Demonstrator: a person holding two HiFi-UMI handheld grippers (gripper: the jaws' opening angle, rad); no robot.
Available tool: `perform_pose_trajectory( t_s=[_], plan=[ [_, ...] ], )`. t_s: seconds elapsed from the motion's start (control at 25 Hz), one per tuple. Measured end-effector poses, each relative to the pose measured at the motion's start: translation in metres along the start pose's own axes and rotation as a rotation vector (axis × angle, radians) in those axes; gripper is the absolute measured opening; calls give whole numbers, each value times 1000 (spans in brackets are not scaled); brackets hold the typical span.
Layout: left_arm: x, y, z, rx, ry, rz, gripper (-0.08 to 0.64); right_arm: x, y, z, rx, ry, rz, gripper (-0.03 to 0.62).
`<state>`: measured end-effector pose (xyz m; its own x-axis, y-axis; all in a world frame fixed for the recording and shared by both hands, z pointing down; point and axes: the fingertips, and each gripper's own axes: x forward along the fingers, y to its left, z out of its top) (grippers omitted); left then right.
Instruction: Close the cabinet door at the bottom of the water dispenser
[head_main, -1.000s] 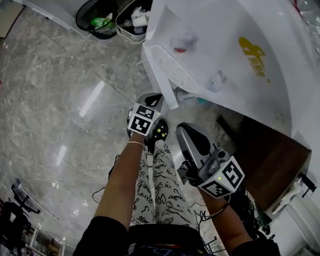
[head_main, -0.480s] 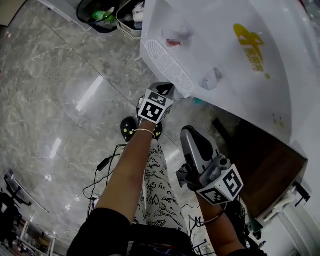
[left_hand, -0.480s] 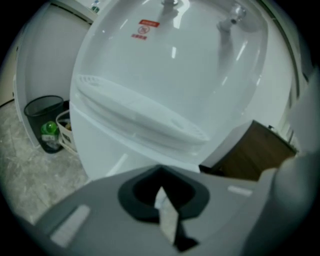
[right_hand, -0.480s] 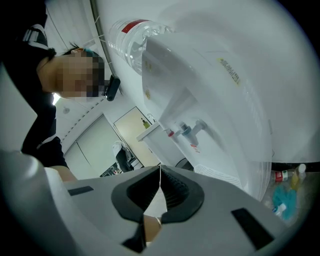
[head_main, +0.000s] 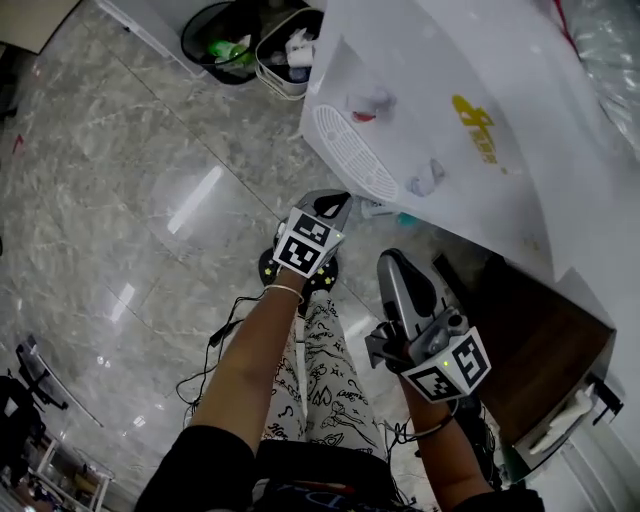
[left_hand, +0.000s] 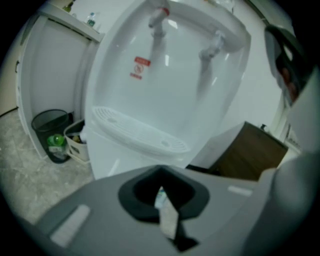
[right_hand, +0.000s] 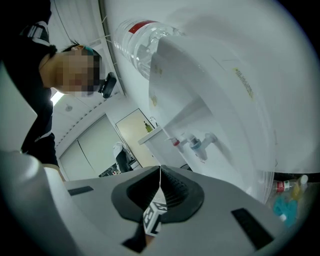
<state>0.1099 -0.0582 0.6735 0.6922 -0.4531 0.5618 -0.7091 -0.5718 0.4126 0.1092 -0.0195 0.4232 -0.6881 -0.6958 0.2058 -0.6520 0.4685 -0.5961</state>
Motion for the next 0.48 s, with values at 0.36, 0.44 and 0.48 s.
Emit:
perform_pose_trajectory(
  t_s=[0.36,0.44,0.48],
  plan=[
    [-214,-14,116,70,-215,168,-3,19,65,35,-45,-10,74,17],
    [-256,-36,151,80,-265,192,-3,19,85,49,-77,-6,110,17],
    [-277,-47,169,85,-298,202,-3,19,97,57,-92,-4,130,17]
  ],
)
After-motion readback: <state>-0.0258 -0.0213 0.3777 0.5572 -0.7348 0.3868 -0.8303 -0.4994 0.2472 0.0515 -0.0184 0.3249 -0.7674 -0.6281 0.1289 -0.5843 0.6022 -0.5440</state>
